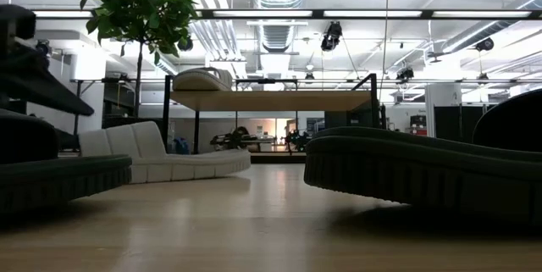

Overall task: Pick and place slides into the shelf
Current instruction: Put the grey slipper on the shelf

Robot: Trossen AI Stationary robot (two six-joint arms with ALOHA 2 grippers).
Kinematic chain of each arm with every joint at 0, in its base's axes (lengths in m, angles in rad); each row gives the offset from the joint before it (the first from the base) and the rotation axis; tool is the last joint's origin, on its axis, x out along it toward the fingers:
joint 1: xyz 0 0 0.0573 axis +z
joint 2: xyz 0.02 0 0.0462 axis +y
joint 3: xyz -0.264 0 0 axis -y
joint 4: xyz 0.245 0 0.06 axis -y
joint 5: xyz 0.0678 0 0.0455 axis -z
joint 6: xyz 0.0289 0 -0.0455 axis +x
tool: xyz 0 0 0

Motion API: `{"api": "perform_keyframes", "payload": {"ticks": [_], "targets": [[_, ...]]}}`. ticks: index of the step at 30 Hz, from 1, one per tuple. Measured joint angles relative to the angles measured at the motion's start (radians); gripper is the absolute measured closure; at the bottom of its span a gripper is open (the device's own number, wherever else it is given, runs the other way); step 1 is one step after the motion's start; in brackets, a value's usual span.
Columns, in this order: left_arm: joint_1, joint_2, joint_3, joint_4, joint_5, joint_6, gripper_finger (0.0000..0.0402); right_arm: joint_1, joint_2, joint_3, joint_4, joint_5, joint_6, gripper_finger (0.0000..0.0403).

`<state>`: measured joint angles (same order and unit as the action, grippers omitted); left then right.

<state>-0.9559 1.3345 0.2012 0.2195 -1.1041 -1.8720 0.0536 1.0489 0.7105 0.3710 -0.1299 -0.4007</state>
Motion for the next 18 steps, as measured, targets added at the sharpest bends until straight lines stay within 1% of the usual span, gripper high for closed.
{"api": "perform_keyframes", "payload": {"ticks": [3, 5, 8, 9, 12, 18], "targets": [[0.009, 0.016, 0.000, 0.001, 0.007, 0.024, 0.0254, 0.000, 0.000, 0.000, 0.000, 0.000, 0.000, 0.0394], [0.010, 0.024, 0.000, 0.001, 0.007, 0.038, 0.0295, 0.000, 0.000, 0.000, 0.000, 0.000, 0.000, 0.0394], [0.010, 0.031, -0.001, 0.004, 0.008, 0.095, 0.0369, 0.000, 0.000, 0.000, 0.000, 0.000, 0.000, 0.0394], [0.010, 0.031, -0.001, 0.006, 0.008, 0.110, 0.0384, 0.000, 0.000, 0.000, 0.000, 0.000, 0.000, 0.0394], [0.010, 0.022, -0.002, 0.011, 0.007, 0.174, 0.0392, 0.000, 0.000, 0.000, 0.000, 0.000, 0.000, 0.0394], [0.009, 0.003, 0.013, 0.014, -0.024, 0.246, 0.0400, 0.000, 0.000, 0.000, 0.000, 0.000, 0.008, 0.0394]]}}
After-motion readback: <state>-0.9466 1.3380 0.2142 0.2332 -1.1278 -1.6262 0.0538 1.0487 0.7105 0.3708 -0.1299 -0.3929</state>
